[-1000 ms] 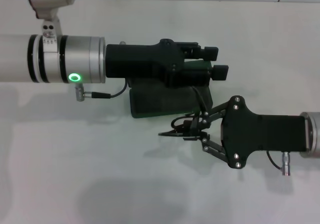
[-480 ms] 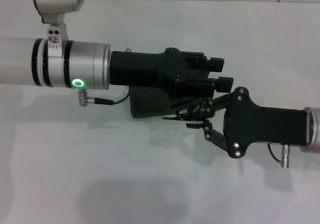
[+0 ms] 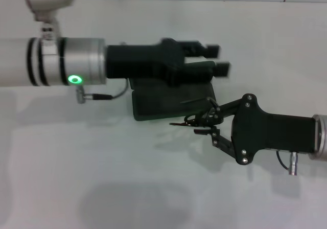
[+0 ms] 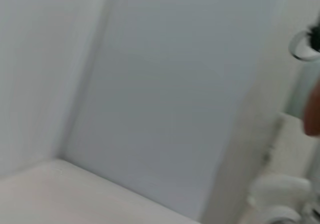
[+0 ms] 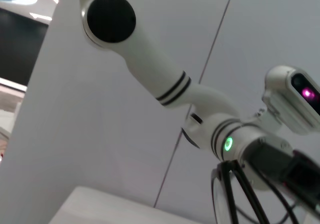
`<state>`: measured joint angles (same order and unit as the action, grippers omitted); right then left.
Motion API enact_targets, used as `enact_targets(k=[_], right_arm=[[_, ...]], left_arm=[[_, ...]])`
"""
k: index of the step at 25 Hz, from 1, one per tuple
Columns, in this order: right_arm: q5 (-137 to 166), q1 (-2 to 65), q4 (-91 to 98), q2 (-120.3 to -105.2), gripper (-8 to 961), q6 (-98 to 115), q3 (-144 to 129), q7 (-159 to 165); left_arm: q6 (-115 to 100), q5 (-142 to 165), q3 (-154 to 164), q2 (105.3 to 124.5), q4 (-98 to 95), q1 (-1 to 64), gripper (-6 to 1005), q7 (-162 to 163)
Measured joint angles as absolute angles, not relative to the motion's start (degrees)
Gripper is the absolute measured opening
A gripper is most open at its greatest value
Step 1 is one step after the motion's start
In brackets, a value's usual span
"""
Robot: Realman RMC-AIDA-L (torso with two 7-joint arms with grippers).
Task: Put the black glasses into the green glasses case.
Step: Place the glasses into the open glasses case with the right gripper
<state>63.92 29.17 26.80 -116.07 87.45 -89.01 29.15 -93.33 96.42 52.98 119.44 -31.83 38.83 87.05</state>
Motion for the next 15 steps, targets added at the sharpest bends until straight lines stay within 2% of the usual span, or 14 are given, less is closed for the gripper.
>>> enact_targets(k=[5,11,15], right_arm=[[64.2,27.0,31.9,-116.12,164,76.4,-90.8,29.2],[64.0,20.8,50.4,-116.16,183,48.0,-105.6,29.3],[62.1,19.9,57.0,-116.19,195,32.0,-115.2,29.4]], left_arm=[[-91.4,96.4,43.3,119.2,-32.0,36.1,622,84.2],[-91.2,96.3,39.4,118.53,-32.3,34.1,621,83.7],[-91.1,96.3,39.3,118.32,-32.3,33.2,621,83.7]])
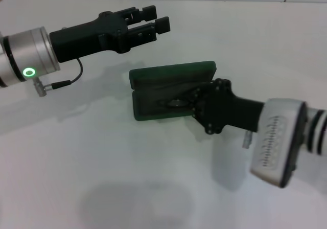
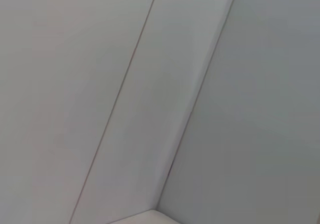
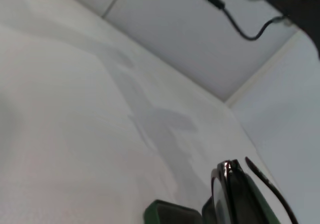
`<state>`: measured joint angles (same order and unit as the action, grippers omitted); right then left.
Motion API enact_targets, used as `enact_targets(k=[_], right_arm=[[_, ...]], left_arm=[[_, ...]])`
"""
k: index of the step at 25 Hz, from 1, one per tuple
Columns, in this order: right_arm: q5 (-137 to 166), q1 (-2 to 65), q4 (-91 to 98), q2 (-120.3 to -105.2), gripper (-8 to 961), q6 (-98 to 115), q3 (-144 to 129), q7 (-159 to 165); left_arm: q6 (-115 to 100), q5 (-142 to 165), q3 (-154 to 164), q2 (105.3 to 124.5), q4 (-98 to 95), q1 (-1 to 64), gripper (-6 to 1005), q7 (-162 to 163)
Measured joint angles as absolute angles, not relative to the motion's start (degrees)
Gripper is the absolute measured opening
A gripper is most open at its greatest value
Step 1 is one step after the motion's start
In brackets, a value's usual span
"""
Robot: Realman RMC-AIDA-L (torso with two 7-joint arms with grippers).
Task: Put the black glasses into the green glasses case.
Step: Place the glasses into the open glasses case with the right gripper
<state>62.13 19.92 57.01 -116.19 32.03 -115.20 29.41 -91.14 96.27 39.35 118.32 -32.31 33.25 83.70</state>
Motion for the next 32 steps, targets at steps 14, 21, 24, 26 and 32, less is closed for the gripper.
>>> enact_targets(k=[14,21,24,26,32], right_arm=[[51.8,21.6,60.3,-116.18,239,15.9,-125.5,29.6],[51.6,20.2,62.6,-116.06,331,16.4,-127.7,31.1],[51.6,19.8,63.0,-116.04,382,16.6,-128.5,31.2],[51.5,19.6,63.0,-116.02,417,16.6,-128.4,31.2],[48.3,19.5,63.1,-115.93,434,17.7,-126.3,31.8]], left_arm=[[-91.5,96.3,39.7,118.38,-32.3,32.3,620,83.6],[-91.6,96.6,39.8,118.25,-32.3,31.9,620,83.6],[-91.5,96.7,39.8,118.01,-32.3,31.8,619,83.6],[-91.4,96.8,39.8,117.93,-32.3,31.8,619,83.6],[-91.3,97.0,39.7,117.97,-32.3,31.5,619,83.2]])
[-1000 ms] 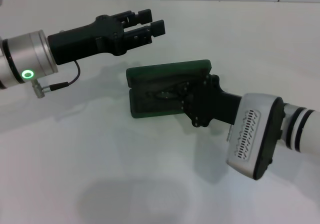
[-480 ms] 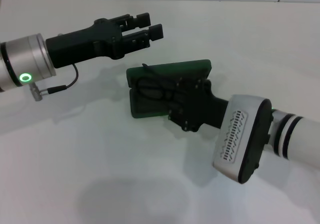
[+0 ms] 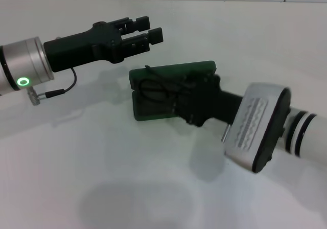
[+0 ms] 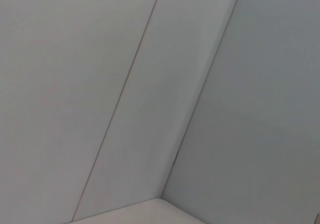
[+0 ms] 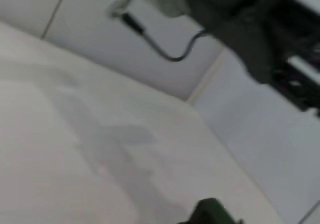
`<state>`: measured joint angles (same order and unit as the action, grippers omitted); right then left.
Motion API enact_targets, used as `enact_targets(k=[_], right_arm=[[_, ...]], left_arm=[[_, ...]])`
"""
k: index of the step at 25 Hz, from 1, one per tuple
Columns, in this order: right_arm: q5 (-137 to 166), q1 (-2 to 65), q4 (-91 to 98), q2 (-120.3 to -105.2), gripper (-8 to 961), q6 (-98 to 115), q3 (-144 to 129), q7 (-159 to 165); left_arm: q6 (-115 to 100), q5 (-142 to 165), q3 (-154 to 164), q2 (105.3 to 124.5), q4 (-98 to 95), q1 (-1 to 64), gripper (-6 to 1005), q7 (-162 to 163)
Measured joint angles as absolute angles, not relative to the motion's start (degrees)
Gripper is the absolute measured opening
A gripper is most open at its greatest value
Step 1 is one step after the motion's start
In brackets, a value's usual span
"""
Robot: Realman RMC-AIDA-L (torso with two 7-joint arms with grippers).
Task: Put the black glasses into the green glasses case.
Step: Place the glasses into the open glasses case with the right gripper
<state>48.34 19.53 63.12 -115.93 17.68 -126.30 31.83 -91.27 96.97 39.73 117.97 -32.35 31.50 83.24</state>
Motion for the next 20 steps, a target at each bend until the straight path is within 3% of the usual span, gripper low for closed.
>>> enact_targets(k=[12,20], right_arm=[[46.9,23.6,61.8,-115.06,434,16.8,-124.5,42.9],[47.1,25.3,61.0,-111.74,434,23.4,-126.4,55.2]], left_arm=[[-91.1,97.0,39.7,118.22,-32.3,30.8,618,82.9],[-91.1,97.0,39.7,118.15,-32.3,30.8,618,83.0]])
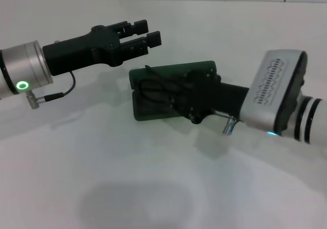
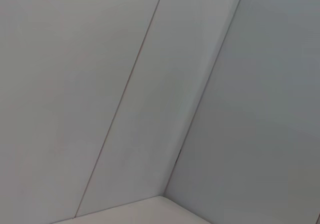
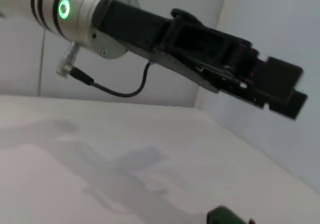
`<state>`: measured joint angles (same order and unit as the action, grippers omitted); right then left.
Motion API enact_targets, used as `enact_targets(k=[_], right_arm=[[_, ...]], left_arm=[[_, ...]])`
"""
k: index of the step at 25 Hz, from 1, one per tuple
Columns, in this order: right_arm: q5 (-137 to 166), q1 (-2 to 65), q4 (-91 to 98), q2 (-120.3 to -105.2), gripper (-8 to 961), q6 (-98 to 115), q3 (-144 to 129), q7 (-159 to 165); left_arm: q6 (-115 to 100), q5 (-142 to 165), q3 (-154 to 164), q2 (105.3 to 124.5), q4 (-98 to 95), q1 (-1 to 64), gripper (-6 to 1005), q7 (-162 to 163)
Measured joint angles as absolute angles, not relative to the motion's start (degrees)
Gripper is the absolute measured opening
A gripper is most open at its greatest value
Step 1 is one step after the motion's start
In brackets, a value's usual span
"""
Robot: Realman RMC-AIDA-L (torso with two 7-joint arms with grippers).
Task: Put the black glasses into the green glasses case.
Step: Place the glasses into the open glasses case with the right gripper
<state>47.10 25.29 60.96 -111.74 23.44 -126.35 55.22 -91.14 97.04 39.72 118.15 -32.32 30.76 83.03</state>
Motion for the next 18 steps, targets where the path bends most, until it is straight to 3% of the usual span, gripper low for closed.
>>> enact_targets(k=[4,10,18], right_arm=[[47.1,27.2,56.6,-111.12,433,28.3,-124.7,61.1],[47.1,28.9,50.7,-112.44,433,33.2,-120.3,62.3],[47.2,30.2,49.0,-112.45,433,33.9,-119.8,64.1]], left_arm=[[-91.1,97.0,39.7,118.13,-32.3,31.0,617,83.1],[-91.1,97.0,39.7,118.24,-32.3,31.4,617,83.2],[-91.1,97.0,39.7,118.32,-32.3,31.5,616,83.3]])
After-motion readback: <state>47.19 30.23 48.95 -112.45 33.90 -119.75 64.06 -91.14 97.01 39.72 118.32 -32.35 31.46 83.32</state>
